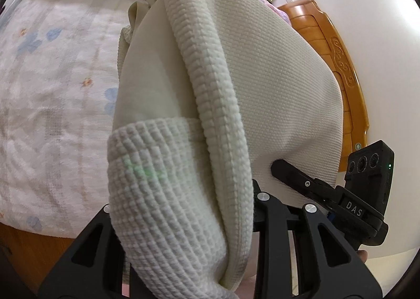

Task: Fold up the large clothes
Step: 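Lift the folded jacket with both tools and carry it across the bed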

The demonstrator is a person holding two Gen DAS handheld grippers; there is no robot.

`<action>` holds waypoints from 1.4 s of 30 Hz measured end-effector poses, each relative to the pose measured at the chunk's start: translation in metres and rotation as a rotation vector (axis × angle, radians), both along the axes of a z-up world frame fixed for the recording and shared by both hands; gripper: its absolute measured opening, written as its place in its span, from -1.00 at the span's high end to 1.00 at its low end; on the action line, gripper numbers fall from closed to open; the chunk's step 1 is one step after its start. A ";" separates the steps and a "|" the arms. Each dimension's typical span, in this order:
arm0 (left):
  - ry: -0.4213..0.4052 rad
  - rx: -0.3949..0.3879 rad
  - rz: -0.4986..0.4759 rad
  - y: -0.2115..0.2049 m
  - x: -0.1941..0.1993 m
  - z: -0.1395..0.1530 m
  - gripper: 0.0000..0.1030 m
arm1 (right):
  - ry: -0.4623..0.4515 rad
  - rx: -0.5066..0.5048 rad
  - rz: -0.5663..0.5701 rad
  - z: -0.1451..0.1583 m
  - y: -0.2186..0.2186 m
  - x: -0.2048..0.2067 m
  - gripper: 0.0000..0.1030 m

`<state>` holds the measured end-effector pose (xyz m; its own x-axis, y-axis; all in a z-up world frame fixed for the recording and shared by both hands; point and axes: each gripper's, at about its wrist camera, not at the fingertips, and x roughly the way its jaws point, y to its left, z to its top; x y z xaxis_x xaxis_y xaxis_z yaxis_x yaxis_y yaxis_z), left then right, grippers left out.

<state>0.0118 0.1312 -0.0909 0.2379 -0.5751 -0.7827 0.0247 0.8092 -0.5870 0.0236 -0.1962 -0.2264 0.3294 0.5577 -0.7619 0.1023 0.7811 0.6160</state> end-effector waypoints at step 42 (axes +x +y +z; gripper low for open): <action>0.053 0.061 -0.201 -0.466 0.126 -0.055 0.42 | 0.116 -0.023 -0.147 0.008 -0.393 0.052 0.30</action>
<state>0.1376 -0.3349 -0.1464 0.0804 -0.5583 -0.8257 0.1596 0.8249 -0.5423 0.0755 -0.5887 -0.2180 0.3155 0.4923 -0.8112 0.2854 0.7661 0.5759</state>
